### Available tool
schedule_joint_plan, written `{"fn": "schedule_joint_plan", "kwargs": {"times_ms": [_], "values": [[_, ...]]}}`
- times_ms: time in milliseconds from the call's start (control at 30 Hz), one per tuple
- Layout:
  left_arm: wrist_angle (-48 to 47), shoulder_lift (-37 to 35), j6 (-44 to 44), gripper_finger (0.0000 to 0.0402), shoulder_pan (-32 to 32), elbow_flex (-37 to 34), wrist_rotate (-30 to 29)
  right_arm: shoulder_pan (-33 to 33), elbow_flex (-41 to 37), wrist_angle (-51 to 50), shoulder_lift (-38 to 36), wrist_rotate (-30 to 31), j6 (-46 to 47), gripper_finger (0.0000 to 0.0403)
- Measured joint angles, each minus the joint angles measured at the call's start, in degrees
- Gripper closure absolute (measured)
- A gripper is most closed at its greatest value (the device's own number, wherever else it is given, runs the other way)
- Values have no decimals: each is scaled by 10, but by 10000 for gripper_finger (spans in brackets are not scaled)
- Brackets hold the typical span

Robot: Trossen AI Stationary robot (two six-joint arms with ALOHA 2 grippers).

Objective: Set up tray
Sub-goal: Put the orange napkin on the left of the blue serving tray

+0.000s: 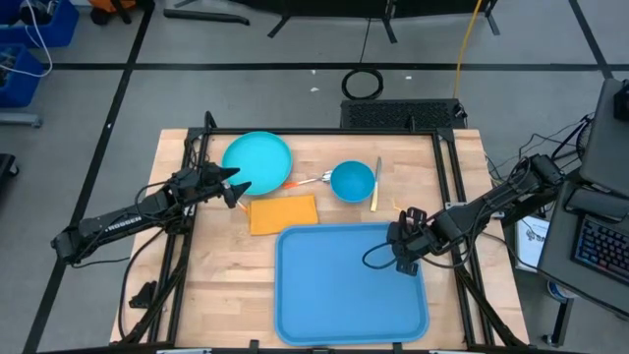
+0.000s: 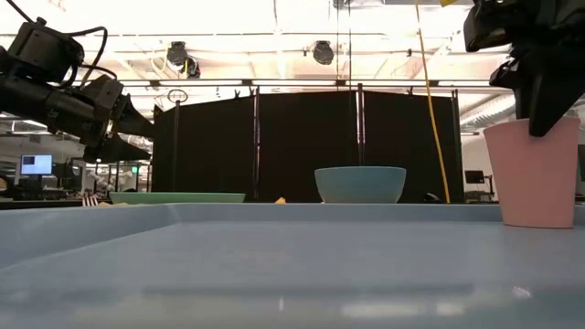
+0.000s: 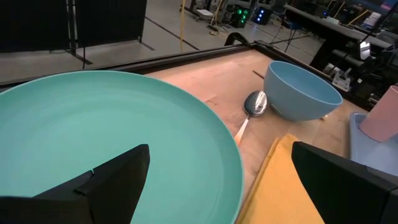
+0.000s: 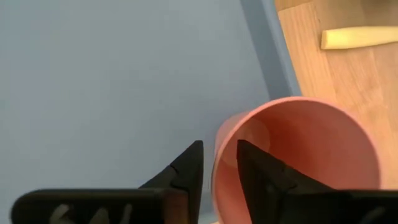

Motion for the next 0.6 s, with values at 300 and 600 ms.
{"fn": "schedule_joint_plan", "kwargs": {"times_ms": [300,600], "values": [[0,0,0,4,0,0,0,0,0,0,0,1,0,253],[0,0,1,4,0,0,0,0,0,0,-27,17,0,229]]}}
